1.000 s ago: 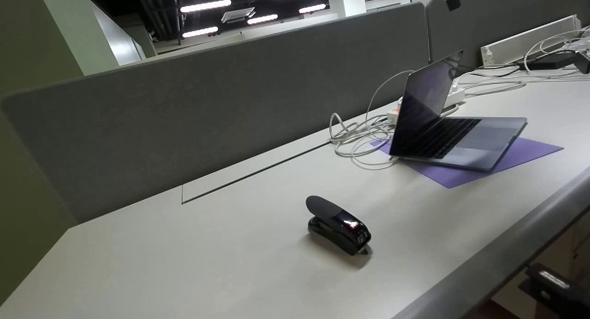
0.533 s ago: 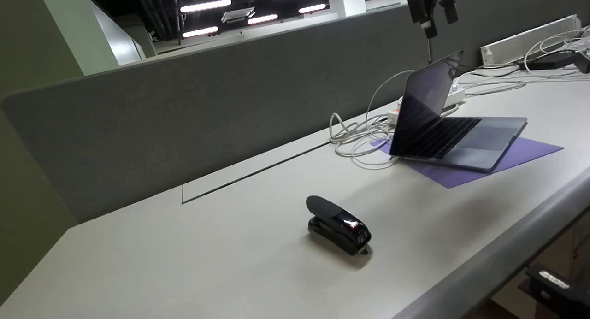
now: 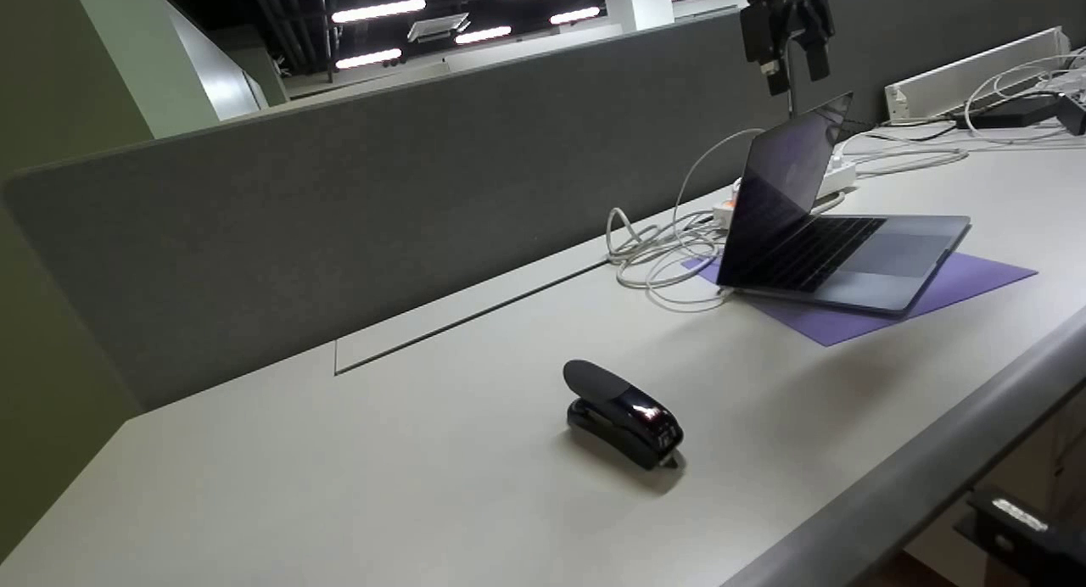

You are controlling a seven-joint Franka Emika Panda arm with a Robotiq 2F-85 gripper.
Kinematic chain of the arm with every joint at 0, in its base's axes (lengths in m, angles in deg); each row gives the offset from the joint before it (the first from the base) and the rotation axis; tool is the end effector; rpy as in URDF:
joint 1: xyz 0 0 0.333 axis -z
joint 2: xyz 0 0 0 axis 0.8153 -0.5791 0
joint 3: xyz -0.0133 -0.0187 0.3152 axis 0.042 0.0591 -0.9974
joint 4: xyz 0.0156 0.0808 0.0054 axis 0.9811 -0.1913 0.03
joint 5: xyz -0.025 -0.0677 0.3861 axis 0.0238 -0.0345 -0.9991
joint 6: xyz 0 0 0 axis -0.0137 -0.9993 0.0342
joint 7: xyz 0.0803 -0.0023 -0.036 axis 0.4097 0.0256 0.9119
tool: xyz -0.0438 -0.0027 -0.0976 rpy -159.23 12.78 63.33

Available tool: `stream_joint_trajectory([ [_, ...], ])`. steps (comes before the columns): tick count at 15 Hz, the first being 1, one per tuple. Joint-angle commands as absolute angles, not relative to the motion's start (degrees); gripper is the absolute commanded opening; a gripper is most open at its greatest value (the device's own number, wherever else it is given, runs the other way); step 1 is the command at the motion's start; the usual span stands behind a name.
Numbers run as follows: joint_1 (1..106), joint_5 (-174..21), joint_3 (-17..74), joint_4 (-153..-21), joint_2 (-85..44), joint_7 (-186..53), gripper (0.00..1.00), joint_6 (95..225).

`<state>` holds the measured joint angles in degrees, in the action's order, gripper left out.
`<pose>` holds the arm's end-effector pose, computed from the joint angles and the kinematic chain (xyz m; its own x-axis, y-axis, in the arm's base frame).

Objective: Close the laptop

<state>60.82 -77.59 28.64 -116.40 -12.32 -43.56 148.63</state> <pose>0.5388 -0.1004 0.3337 0.9784 0.1630 -0.1272 0.1641 -0.9864 -0.0020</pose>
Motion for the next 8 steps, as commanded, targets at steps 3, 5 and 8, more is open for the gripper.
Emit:
stream_joint_trajectory([
  [3,61.01,-73.11,29.04,-113.12,-15.36,-43.28,1.00,147.78],
  [5,61.17,-73.91,28.71,-114.98,-14.35,-42.96,1.00,148.51],
  [8,61.18,-73.47,28.69,-114.42,-15.02,-42.96,1.00,148.51],
])
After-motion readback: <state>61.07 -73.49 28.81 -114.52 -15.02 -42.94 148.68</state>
